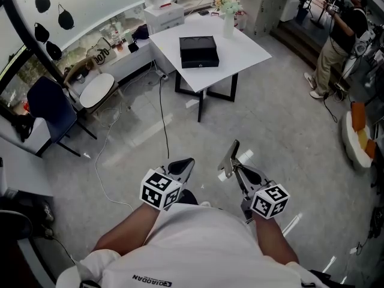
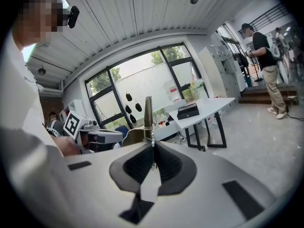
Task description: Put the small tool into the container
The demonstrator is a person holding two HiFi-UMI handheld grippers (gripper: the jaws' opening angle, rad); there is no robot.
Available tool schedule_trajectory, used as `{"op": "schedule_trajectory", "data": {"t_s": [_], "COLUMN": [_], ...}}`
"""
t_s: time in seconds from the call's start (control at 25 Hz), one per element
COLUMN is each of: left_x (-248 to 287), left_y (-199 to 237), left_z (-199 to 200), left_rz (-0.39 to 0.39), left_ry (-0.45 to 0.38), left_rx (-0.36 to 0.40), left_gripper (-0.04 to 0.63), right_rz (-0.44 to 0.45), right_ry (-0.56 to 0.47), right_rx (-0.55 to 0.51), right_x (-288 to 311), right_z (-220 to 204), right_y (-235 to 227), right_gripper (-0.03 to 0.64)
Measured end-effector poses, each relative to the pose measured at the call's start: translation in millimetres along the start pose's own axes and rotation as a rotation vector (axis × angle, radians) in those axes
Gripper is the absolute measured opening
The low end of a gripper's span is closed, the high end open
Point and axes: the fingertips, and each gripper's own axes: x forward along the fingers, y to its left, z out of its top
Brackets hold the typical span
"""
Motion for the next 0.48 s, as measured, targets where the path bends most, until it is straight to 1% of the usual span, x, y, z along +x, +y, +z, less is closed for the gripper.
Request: {"op": "schedule_trajectory", "data": {"t_s": [0.48], "left_x": [14.3], "left_y": [6.1], "left_z": [-2.1], "left_rz": [0.018], "left_ry": [0.033], "left_rx": [-0.021], "left_gripper": [0.009], "right_rz": [0.036], "right_ry": [0.021], "right_rx": [0.046], "right_x": [11.7], "right_z": [-0.4], "right_y": [-11.9], "right_gripper": [0.012]}}
